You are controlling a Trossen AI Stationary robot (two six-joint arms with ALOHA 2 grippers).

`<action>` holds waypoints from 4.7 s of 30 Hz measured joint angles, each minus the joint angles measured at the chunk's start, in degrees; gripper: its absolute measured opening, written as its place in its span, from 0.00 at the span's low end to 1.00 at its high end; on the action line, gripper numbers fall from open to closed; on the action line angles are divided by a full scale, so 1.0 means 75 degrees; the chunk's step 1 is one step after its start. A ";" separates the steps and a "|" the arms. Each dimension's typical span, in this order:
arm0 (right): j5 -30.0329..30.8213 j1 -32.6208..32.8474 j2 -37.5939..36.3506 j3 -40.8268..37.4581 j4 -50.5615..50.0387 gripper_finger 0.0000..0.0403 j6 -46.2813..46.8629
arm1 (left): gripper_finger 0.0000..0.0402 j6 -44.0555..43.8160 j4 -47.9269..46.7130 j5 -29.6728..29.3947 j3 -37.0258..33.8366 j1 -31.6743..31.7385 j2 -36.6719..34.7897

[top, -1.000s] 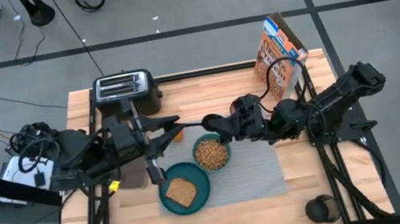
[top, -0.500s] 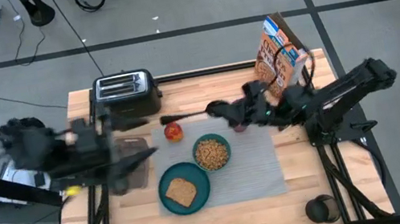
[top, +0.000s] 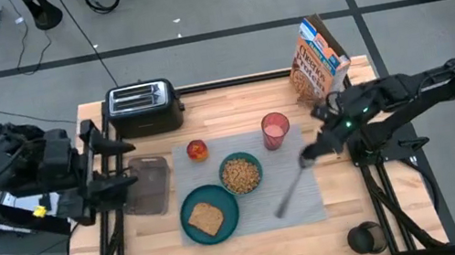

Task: Arrange a breakfast setting
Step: Put the black spoon on the mat, then adjust the black spoon

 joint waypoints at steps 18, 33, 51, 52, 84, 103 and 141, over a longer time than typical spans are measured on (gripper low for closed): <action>-0.2229 -0.1280 0.3636 0.0000 -0.1707 0.03 -0.5354 | 0.74 -0.0636 -0.0022 0.0257 -0.0012 0.0852 0.0666; -0.1838 -0.1176 0.3854 -0.0285 -0.1617 0.03 -0.5554 | 0.74 -0.1786 -0.0538 0.0279 -0.0009 0.0416 0.0666; -0.1824 -0.1890 0.2773 -0.4272 0.3622 0.05 -0.4034 | 0.74 -0.1963 -0.0827 0.0198 -0.0004 0.0563 0.0666; -0.1742 -0.1927 0.2851 -0.4285 0.3603 0.07 -0.4090 | 0.74 -0.1964 -0.0827 0.0198 -0.0003 0.0593 0.0666; 0.2163 0.1498 0.2442 -0.4287 0.3162 0.42 -0.3897 | 0.74 -0.2156 -0.0818 0.0204 -0.0003 0.0642 0.0666; 0.2728 0.0791 0.3965 -0.4284 0.4039 0.42 -0.4450 | 0.74 -0.2218 -0.0762 0.0178 -0.0003 0.0642 0.0666; 0.3335 0.0714 0.3935 -0.4278 0.4990 0.42 -0.4284 | 0.74 -0.2363 -0.0660 0.0146 -0.0003 0.0639 0.0664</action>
